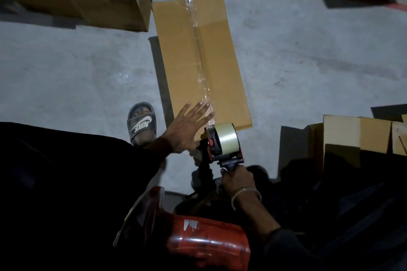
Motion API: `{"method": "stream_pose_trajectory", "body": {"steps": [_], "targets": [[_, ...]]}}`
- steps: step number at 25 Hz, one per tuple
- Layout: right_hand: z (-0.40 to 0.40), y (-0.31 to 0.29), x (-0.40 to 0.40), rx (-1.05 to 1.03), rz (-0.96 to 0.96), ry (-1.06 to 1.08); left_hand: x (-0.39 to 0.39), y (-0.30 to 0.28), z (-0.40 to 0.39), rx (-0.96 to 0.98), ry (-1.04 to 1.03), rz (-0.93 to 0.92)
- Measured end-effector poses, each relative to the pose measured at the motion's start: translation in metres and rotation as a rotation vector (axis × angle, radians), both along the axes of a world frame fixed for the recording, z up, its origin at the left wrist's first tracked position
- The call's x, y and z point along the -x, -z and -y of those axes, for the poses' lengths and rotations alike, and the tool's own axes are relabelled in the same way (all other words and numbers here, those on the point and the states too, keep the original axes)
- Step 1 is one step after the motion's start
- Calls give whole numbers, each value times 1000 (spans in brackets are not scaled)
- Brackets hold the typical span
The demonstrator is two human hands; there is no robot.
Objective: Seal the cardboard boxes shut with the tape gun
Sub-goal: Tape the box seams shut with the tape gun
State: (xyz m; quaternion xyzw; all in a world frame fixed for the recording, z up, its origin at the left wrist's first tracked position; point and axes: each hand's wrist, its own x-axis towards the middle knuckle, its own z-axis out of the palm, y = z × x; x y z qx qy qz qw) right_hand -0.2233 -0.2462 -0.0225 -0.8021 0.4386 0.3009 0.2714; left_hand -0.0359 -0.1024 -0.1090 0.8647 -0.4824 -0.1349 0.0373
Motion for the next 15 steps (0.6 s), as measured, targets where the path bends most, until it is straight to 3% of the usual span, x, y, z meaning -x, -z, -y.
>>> {"method": "stream_pose_trajectory", "body": {"steps": [5, 10, 15], "targets": [[6, 17, -53, -45, 63, 106, -70, 5, 12, -106, 31, 22], [-16, 31, -57, -55, 23, 321, -77, 14, 11, -42, 83, 96], [-41, 37, -54, -220, 28, 531, -73, 5, 12, -41, 86, 68]]}}
